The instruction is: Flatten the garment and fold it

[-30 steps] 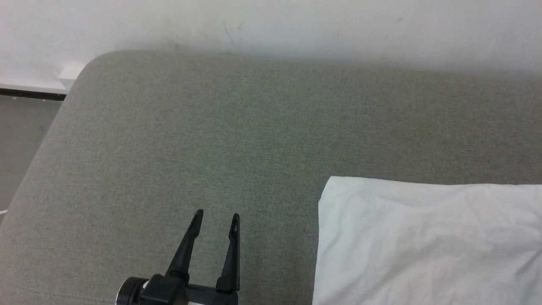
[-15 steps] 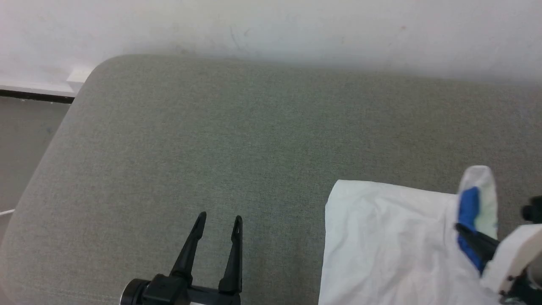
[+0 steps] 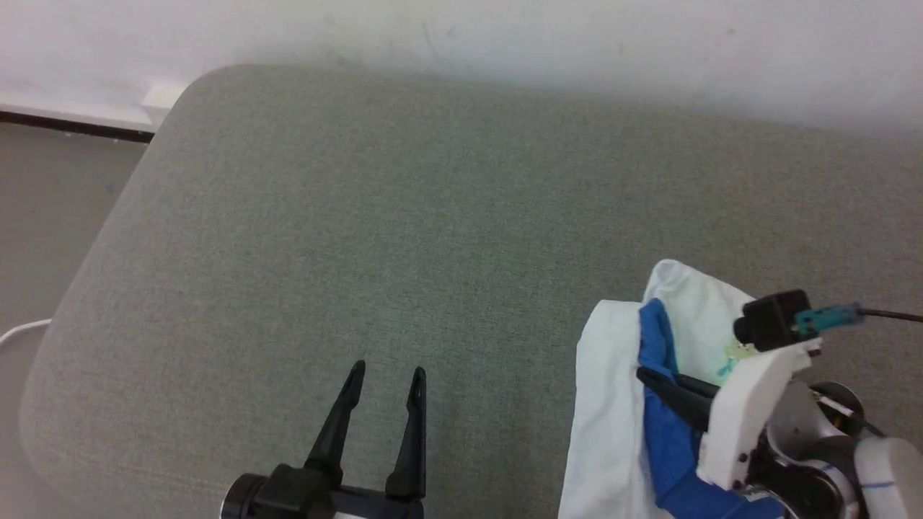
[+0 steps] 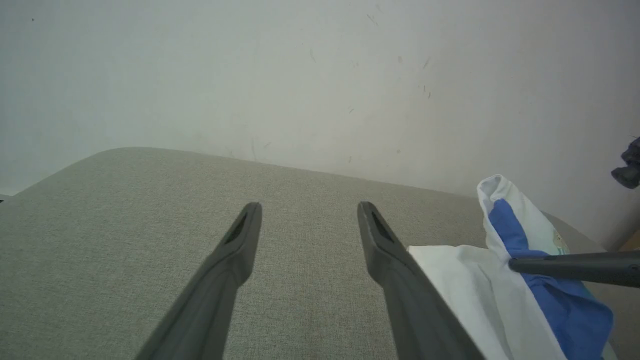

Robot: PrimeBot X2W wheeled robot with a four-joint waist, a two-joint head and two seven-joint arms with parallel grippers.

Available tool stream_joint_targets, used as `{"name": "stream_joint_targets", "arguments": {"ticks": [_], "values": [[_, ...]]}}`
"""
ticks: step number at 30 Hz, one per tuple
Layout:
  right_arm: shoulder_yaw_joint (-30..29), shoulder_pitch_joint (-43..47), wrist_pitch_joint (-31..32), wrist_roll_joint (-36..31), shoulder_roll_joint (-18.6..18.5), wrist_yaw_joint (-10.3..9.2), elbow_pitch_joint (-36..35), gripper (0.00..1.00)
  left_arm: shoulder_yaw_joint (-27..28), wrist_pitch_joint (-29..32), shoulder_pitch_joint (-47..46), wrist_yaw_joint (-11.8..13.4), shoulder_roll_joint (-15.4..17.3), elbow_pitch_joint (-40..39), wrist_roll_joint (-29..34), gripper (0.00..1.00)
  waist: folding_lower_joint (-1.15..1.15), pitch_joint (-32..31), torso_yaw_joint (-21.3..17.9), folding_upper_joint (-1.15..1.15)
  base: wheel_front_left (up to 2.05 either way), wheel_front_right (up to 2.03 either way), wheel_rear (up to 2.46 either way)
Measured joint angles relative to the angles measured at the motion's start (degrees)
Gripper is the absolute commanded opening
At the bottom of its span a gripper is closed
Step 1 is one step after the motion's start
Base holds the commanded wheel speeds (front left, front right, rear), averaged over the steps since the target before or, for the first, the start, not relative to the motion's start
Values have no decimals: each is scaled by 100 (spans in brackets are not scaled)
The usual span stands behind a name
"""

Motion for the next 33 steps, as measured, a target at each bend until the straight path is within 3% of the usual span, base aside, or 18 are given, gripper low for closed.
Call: {"name": "stream_joint_targets", "arguments": {"ticks": [9, 18, 19, 20, 21, 27, 30, 33], "values": [[205, -438, 136, -1001, 377, 0, 1244, 0, -167, 0, -197, -43, -88, 115, -5, 100, 0, 159, 193, 0, 0, 0, 0], [-159, -776, -291, -1851, 779, 18, 2354, 0, -245, 0, -282, -90, -121, 240, -149, 100, -1, 173, 434, 0, 0, 0, 0], [-166, -803, -356, -1901, 800, 18, 2437, 26, -257, 0, -286, -90, -122, 254, -156, 100, -1, 161, 451, 0, 0, 0, 0], [-166, -828, -415, -1934, 814, 19, 2524, 94, -264, 0, -289, -90, -123, 269, -159, 100, -1, 143, 461, 0, 0, 0, 0], [-155, -856, -458, -1936, 821, 19, 2601, 100, -264, 0, -289, -90, -124, 279, -160, 100, -1, 121, 464, 0, 0, 0, 0], [319, -907, -449, -1430, 817, 8, 2476, 100, -198, 0, -284, -100, -126, 309, -192, 100, 0, 1, 327, 0, 0, 0, 0], [438, -801, -300, -1048, 667, 7, 1934, 100, -145, 0, -272, -141, -127, 318, -190, 100, 0, -51, 197, 0, 0, 0, 0], [157, -588, -264, -697, 374, 7, 1182, 100, -121, 1, -244, -143, -129, 319, -172, 100, 0, -105, 63, 0, 0, 0, 0]]}}
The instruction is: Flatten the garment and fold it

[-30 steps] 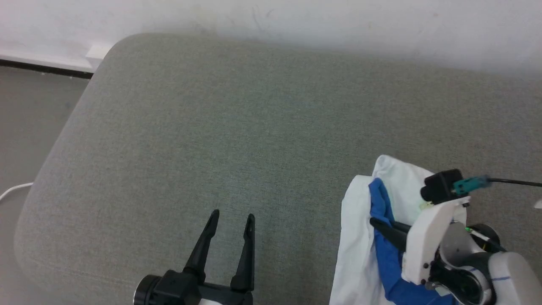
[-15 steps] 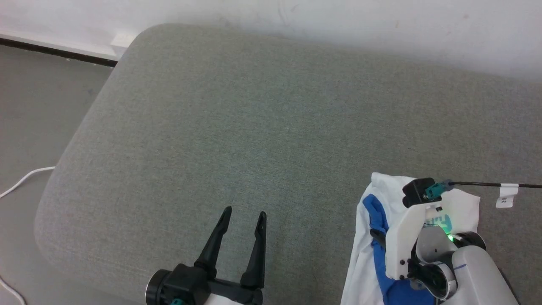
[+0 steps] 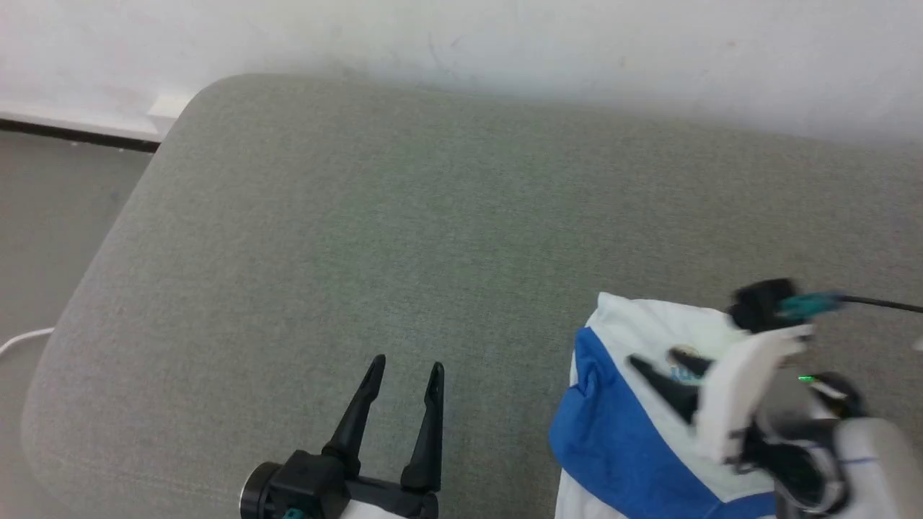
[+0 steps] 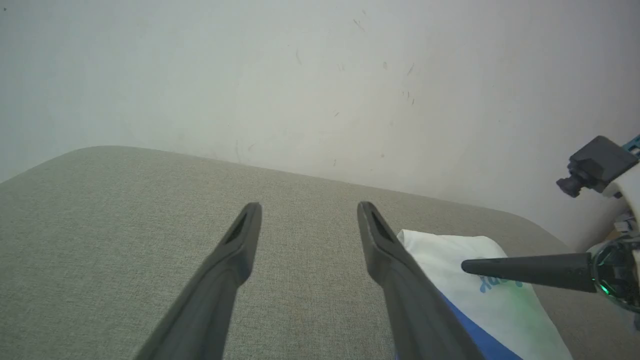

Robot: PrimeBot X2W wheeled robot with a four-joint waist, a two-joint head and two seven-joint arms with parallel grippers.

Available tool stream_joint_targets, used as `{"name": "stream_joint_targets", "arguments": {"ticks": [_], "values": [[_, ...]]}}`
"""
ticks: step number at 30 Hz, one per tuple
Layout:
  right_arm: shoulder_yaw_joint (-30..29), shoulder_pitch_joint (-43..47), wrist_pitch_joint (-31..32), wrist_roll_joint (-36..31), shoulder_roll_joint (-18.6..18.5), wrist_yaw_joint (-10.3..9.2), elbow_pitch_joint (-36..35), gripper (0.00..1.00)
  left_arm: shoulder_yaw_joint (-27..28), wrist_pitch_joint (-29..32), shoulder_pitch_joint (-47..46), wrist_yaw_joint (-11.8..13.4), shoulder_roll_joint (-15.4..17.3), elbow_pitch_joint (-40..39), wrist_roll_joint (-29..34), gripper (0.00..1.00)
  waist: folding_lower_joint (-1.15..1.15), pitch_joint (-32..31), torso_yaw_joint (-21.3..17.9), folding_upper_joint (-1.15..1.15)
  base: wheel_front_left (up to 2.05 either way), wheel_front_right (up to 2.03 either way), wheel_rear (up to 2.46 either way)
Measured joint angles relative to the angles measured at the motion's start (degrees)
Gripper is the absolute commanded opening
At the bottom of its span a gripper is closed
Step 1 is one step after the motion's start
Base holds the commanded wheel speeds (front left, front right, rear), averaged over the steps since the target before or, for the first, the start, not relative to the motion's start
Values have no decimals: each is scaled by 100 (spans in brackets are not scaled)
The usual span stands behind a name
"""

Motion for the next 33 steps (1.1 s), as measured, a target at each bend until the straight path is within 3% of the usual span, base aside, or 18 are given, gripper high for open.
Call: {"name": "stream_joint_targets", "arguments": {"ticks": [4, 7, 12, 24, 31, 32, 33], "values": [[-876, 435, -265, 103, -365, -1, -983, 100, 20, -1, 18, -27, 2, -7, 44, 100, -1, -67, -155, 0, 0, 0, 0], [-1485, 832, -367, 83, -439, -5, -1477, 100, 36, -1, 22, -48, 5, -34, 82, 100, -1, -82, -244, 0, 0, 0, 0], [-1817, 1541, -279, 63, -339, -7, -1679, 100, 59, -1, 24, -49, 5, -71, 97, 100, -1, -22, -309, 0, 0, 0, 0], [-1715, 1649, -320, 67, -312, -5, -675, 100, 48, -1, 21, -52, 7, -113, 197, 100, 0, 149, -104, 0, 0, 0, 0], [-1336, 1267, -619, 83, -517, -5, 47, 100, -1, -1, 15, -52, 5, -152, 238, 100, 0, 275, 18, 1, 0, 0, 0], [-1258, 1213, -662, 109, -523, -5, 113, 72, -11, -1, 13, -51, 7, -159, 246, 100, 0, 290, 27, 1, 0, 0, 0], [-1192, 1159, -684, 132, -532, -5, 186, 32, -23, -1, 10, -49, 5, -165, 264, 100, 0, 303, 36, 1, 0, 0, 0]]}}
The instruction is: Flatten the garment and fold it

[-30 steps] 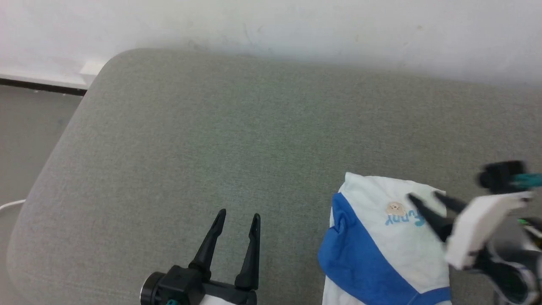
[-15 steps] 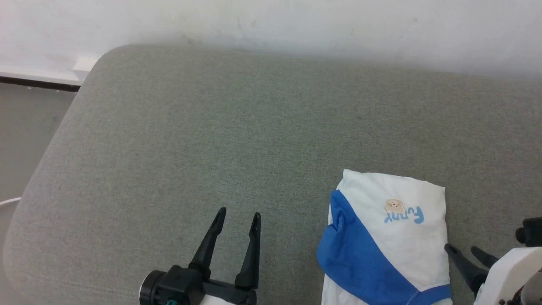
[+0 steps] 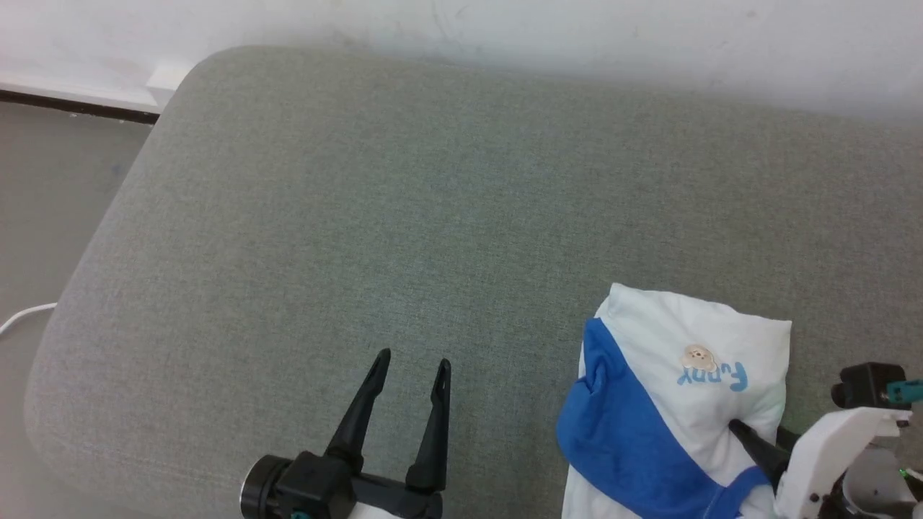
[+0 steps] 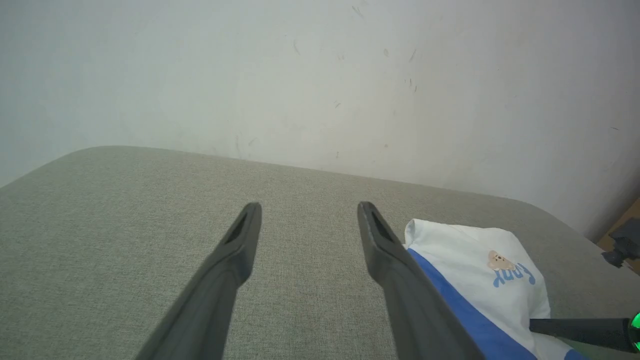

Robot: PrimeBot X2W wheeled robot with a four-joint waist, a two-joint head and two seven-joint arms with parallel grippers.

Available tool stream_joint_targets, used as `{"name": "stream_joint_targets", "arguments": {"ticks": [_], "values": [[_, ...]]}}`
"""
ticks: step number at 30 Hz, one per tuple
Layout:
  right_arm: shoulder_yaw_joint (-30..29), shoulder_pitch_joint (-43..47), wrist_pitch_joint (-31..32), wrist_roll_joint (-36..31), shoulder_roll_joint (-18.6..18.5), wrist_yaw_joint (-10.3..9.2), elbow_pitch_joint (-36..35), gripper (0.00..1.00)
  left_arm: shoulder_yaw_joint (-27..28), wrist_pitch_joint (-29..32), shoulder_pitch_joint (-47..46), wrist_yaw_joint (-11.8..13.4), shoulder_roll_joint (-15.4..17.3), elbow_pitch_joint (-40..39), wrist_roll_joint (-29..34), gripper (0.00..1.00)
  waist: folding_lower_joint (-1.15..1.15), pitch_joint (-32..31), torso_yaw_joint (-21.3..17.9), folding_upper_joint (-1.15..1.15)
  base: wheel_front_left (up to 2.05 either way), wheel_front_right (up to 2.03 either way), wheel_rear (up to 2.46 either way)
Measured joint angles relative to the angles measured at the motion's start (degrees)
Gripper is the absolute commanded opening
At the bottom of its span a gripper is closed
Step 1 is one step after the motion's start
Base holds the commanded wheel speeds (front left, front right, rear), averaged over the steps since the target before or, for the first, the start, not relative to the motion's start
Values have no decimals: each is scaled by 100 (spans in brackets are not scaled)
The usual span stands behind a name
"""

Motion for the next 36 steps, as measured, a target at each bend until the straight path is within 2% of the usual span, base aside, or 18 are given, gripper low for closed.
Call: {"name": "stream_joint_targets", "arguments": {"ticks": [1, 9, 15, 36], "values": [[37, -53, -32, 12, -1, 0, 57, 0, -13, 0, -3, 0, 0, -4, 18, 100, 0, 10, 7, 0, 0, 0, 0], [223, -197, -243, 33, -60, 3, 257, 0, -68, 0, -21, 57, 7, -13, 32, 100, 0, -37, -66, 0, 0, 0, 0], [305, -453, -259, 30, -315, 7, 234, 0, -47, 1, -21, 58, 36, -32, 20, 100, 0, -117, -298, 0, 0, 0, 0], [726, -1299, -60, 31, -1327, 5, 313, 0, -200, 16, -271, 77, 42, 123, 9, 100, 0, -205, -1701, 0, 0, 0, 0]]}}
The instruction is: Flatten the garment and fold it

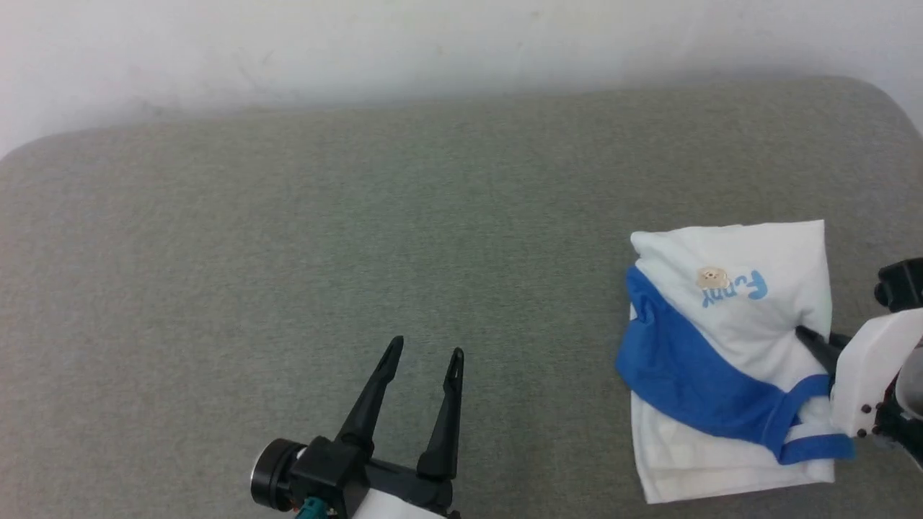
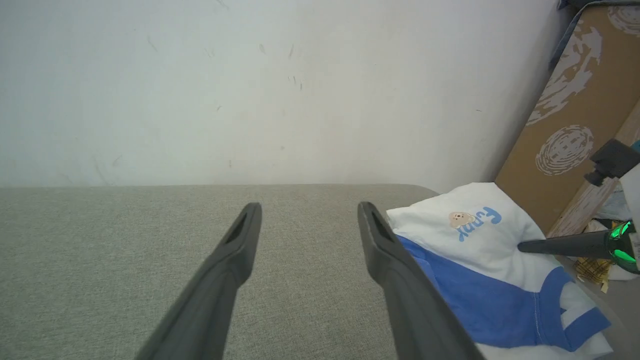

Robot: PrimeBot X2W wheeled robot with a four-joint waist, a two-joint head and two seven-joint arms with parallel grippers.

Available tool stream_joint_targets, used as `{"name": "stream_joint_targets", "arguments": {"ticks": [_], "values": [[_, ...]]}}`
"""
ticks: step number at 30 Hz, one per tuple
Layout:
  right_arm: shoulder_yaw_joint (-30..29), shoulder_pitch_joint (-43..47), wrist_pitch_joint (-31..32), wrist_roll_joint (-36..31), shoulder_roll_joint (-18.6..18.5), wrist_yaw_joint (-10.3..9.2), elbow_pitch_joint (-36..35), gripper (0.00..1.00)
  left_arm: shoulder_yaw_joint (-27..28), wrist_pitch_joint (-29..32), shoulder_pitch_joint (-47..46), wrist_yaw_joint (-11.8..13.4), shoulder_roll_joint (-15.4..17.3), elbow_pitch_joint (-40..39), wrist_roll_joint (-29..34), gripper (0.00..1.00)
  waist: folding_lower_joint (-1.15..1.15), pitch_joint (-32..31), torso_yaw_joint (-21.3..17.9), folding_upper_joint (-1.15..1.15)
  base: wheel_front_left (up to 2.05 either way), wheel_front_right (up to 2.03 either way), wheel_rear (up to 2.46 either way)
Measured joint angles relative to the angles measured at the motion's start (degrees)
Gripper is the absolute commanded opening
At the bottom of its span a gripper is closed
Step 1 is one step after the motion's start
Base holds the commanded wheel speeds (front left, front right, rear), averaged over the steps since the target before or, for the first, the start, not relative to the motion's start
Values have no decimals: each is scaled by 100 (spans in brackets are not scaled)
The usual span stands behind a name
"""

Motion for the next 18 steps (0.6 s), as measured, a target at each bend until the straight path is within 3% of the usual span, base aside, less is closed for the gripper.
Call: {"name": "stream_joint_targets", "arguments": {"ticks": [8, 18], "values": [[430, -420, -26, 324, -736, -1, -15, 0, -90, 51, -140, 42, -1, -7, 22, 100, 0, 183, -314, 0, 0, 0, 0], [959, -909, -397, 998, -2369, 1, 51, 0, -308, 91, -764, 230, -20, -144, 298, 100, 1, 948, -316, 0, 0, 0, 0]]}}
